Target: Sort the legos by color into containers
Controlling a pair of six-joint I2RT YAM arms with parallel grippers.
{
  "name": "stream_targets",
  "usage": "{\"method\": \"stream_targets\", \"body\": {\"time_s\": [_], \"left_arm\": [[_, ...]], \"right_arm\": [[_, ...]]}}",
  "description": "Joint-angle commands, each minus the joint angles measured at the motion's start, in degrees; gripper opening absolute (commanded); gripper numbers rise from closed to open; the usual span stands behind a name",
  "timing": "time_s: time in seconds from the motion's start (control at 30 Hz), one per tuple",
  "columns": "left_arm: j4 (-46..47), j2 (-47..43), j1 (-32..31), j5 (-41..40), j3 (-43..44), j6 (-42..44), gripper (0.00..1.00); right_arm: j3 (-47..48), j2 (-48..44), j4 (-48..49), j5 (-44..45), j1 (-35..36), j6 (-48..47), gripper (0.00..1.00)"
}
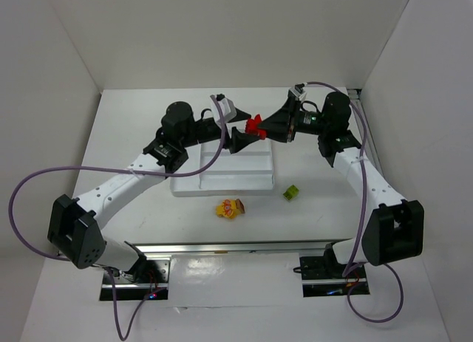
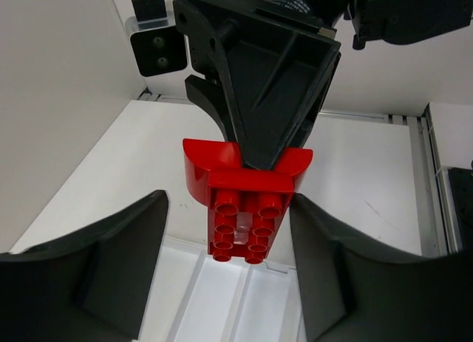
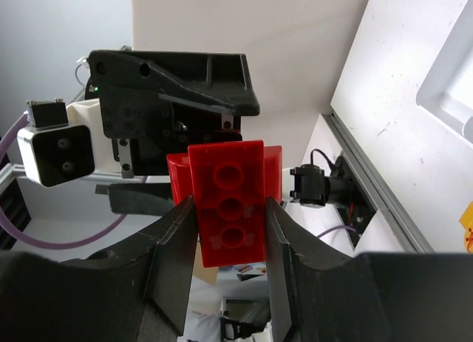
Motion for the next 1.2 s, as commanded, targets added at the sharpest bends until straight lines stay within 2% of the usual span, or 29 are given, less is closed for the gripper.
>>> {"method": "stream_targets", "body": {"time_s": [0.0, 0.13, 0.23, 0.33, 0.37, 0.4, 0.43, 0.53, 0.63, 0.77, 0.87, 1.03, 1.1, 1.17], "left_arm": [[3.9, 0.1, -0.3, -0.6, 1.6, 1.0, 0.70], [3.9, 1.4, -0.3, -0.6, 2.9, 0.2, 0.64], [3.9, 1.5, -0.9, 0.0, 3.4, 0.2, 0.56], [3.9, 1.5, -0.9, -0.5, 3.4, 0.2, 0.34], [3.4, 1.5, -0.9, -0.5, 3.9, 0.2, 0.23], [2.9, 1.5, -0.9, -0.5, 4.0, 0.2, 0.05], [1.6, 1.5, -0.9, -1.2, 4.7, 0.2, 0.00], [1.0, 2.0, -0.9, -1.2, 5.3, 0.8, 0.00], [1.5, 0.8, -0.9, -1.8, 3.7, 1.4, 0.00], [-1.4, -0.5, -0.1, -3.9, 4.6, 1.4, 0.00], [-7.9, 0.7, 1.6, -2.0, 7.1, 0.8, 0.00], [-7.4, -1.8, 1.6, -4.8, 3.7, 0.4, 0.00], [-8.9, -2.5, 2.7, -6.3, 3.1, -2.4, 0.00], [-10.9, -1.5, 3.9, -11.1, 4.3, -5.0, 0.00]], "right_arm": [[1.1, -0.2, 4.5, -1.5, 0.5, 0.6, 0.14], [1.1, 0.3, 3.9, -2.0, 0.5, -0.1, 0.14], [0.6, 0.3, 3.9, -2.0, 0.5, -0.1, 0.14], [0.6, 0.9, 3.3, -2.0, 0.5, -0.1, 0.14], [0.6, 0.9, 3.3, -2.0, 0.5, -0.1, 0.14], [0.6, 0.9, 3.3, -2.0, 0.5, -0.7, 0.14], [0.6, 0.9, 2.8, -2.0, 0.5, -0.7, 0.14], [0.1, 0.9, 2.8, -2.5, 0.0, -1.8, 0.14], [0.1, 0.9, -2.1, -2.5, -1.1, -5.6, 0.12], [2.4, 0.3, -18.4, 0.5, -3.7, -16.9, 0.11], [1.8, 0.3, -21.8, 2.1, -5.6, -21.3, 0.09], [-0.2, -0.8, -24.3, 4.5, -9.6, -25.2, 0.09], [1.1, -0.3, -27.3, 6.5, -9.6, -28.8, 0.09], [3.5, 1.2, -30.8, 13.1, -8.5, -32.4, 0.09]]}}
